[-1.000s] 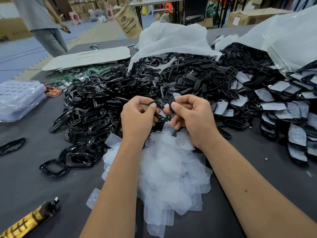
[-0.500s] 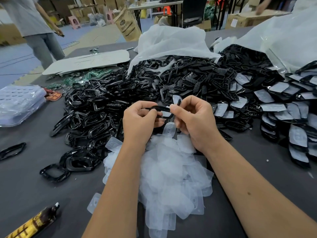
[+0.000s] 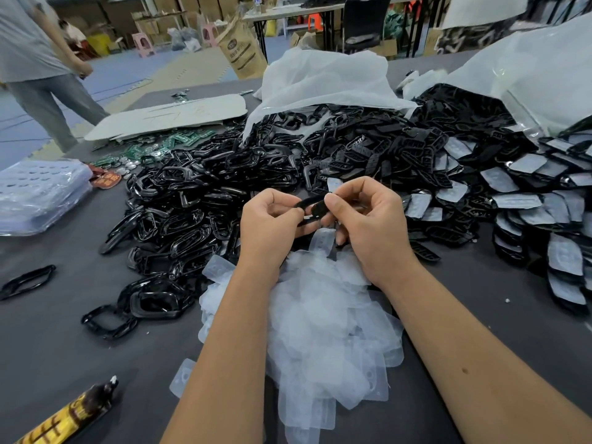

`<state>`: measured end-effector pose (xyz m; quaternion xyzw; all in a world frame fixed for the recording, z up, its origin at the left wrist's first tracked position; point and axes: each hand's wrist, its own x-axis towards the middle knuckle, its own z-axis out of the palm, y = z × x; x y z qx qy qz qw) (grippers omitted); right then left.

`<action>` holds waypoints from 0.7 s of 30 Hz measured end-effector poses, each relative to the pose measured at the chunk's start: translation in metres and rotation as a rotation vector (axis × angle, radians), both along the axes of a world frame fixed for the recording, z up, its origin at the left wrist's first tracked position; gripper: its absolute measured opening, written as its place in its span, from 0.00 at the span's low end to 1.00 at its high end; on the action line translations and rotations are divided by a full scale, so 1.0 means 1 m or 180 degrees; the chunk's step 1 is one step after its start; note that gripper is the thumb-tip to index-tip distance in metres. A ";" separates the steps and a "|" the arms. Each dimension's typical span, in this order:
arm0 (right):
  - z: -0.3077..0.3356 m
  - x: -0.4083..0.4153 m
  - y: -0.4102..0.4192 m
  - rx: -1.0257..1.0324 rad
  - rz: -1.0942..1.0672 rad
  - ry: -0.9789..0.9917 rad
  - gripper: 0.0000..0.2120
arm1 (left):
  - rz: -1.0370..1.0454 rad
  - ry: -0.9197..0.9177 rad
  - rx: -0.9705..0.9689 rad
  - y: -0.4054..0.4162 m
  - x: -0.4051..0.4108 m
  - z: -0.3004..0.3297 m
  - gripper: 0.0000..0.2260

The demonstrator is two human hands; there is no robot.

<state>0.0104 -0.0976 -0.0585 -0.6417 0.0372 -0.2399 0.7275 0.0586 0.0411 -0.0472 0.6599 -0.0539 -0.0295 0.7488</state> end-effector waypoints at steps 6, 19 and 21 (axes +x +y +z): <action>-0.003 0.001 0.003 -0.0286 -0.0267 0.0156 0.06 | -0.0148 -0.0044 0.0019 0.001 -0.001 0.000 0.07; 0.001 -0.001 0.007 -0.1174 -0.1060 0.0418 0.08 | -0.0344 -0.0139 0.0132 0.001 -0.004 -0.002 0.07; 0.002 -0.002 0.007 -0.1312 -0.1145 0.0405 0.10 | -0.0362 -0.0117 0.0055 0.003 -0.003 -0.002 0.07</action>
